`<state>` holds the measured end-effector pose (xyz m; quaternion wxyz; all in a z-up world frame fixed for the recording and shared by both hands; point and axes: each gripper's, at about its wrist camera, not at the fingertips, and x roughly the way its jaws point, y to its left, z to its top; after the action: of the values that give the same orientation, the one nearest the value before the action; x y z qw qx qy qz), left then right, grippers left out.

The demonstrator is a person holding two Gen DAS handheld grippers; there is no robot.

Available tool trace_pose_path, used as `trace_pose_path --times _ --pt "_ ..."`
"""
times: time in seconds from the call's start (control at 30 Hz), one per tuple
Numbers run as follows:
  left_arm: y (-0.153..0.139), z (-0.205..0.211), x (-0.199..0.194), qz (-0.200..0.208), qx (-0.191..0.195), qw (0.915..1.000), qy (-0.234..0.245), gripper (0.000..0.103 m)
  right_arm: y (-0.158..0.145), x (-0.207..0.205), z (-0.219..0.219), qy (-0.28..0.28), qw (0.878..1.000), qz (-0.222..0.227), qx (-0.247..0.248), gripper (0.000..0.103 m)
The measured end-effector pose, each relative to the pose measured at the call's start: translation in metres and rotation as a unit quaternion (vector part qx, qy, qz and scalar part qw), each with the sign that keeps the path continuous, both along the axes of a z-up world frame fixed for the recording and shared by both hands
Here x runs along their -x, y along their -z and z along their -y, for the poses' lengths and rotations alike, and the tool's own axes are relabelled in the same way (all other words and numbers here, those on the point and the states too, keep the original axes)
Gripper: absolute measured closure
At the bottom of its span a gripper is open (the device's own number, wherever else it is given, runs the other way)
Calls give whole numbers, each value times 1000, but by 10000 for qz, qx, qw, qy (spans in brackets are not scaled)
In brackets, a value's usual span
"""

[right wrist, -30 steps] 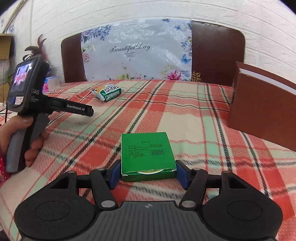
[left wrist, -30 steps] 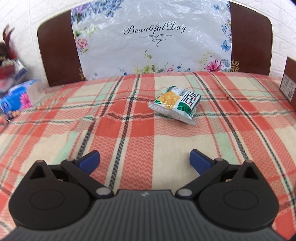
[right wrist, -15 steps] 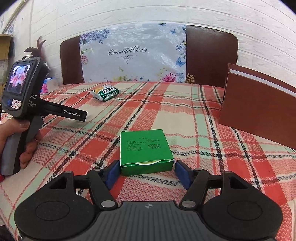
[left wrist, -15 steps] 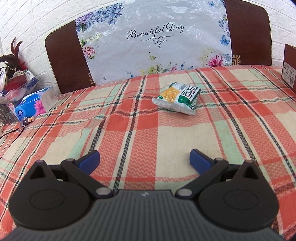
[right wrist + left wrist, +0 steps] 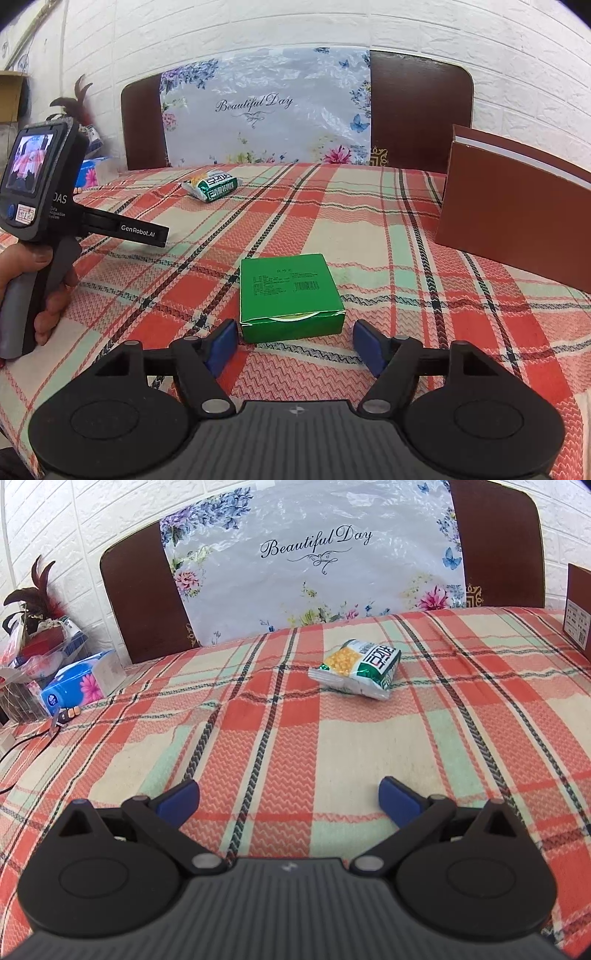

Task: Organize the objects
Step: 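Grasp the green square box with the right gripper and hold it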

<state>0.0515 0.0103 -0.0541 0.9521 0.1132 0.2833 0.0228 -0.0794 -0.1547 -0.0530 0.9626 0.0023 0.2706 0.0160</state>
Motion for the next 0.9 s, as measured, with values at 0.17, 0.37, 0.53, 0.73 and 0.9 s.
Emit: trace_pose_path --times 0.17,0.37,0.53,0.73,0.9 --pt "-1 2 2 29 -97 9999 -16 0 -1 -7 -2 0 10000 -38 71 44" --pt "-1 5 4 44 -184 9998 -54 0 -2 -2 4 361 9991 68 226 46" --pt "0 8 5 74 -284 9995 -67 0 -3 10 35 866 9955 25 377 45" --pt "0 11 6 83 -370 9993 -66 0 -3 30 79 1404 9898 -12 255 44" --pt "-19 32 7 -429 21 9991 -31 7 -6 41 97 1470 9891 -6 90 40"
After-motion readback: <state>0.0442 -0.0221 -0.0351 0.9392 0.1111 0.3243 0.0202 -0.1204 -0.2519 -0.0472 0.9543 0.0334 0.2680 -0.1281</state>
